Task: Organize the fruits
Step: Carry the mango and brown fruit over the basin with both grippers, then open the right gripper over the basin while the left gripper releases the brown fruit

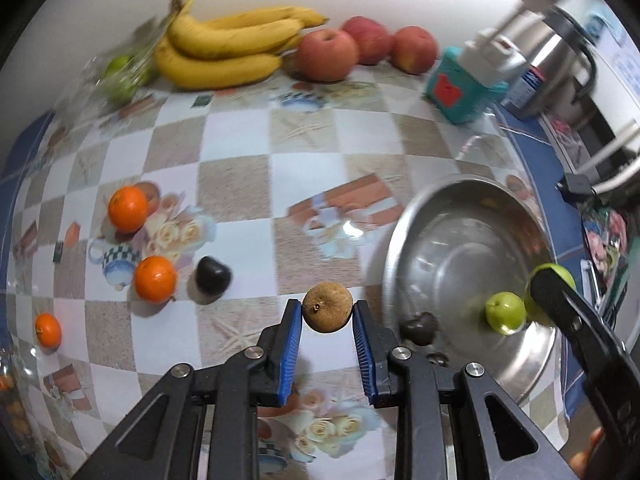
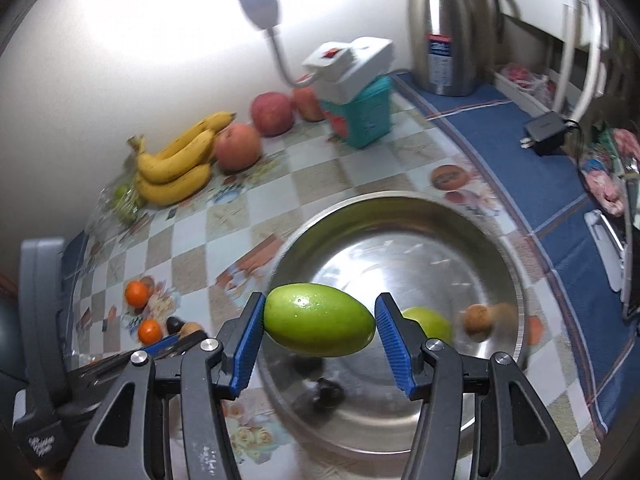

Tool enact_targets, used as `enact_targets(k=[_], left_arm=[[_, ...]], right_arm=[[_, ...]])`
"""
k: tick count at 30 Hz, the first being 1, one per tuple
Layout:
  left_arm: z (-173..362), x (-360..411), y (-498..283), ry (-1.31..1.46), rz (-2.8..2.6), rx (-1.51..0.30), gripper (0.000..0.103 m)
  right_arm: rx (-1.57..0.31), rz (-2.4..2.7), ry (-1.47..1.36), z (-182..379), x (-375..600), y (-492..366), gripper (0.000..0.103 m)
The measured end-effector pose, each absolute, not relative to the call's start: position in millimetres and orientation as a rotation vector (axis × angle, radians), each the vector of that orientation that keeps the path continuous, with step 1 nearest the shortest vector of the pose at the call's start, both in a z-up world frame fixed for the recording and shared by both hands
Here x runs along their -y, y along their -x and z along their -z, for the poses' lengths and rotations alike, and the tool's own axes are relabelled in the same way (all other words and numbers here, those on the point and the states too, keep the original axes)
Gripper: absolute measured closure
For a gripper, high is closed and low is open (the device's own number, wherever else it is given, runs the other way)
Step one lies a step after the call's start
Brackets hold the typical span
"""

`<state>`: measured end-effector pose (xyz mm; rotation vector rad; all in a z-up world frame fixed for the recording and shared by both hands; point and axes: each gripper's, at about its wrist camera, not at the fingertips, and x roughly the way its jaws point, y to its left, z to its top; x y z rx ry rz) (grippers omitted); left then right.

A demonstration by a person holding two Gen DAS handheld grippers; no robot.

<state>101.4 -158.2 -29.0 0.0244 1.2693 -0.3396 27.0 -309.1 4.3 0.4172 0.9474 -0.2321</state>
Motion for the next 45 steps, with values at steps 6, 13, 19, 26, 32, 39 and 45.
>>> enact_targets(k=[6, 13, 19, 26, 32, 39, 45], left_arm=[[22.2, 193.7, -87.8, -0.086, 0.428, -1.232, 0.075], [29.7, 213.5, -83.8, -0.116, 0.472, -1.219, 0.075], [38.3, 223.2, -84.0, -0.139, 0.485, -1.206, 0.075], [49.2, 232.1, -86.7, -0.165, 0.489, -1.208, 0.075], [53.8, 241.2, -87.3, -0.181, 0.486, -1.207, 0.075], [61.4, 252.4, -87.6, -0.203, 0.479, -1.219, 0.075], [67.1, 258.2, -87.7, -0.220, 0.473, -1.225, 0.075]], right_arm=[[-0.916, 0.332, -0.454, -4.1, 344.0, -14.4, 0.046], [-0.883, 0.387, -0.493, 1.3, 375.4, -6.9, 0.046], [-0.881, 0.373, -0.497, 11.8, 385.1, -14.9, 0.046], [-0.884, 0.350, -0.468, 20.1, 385.6, -25.2, 0.046], [-0.911, 0.342, -0.467, 31.7, 390.7, -34.2, 0.046], [-0.945, 0.337, -0.473, 46.3, 399.8, -41.3, 0.046], [-0.971, 0.330, -0.470, 55.8, 403.1, -48.5, 0.045]])
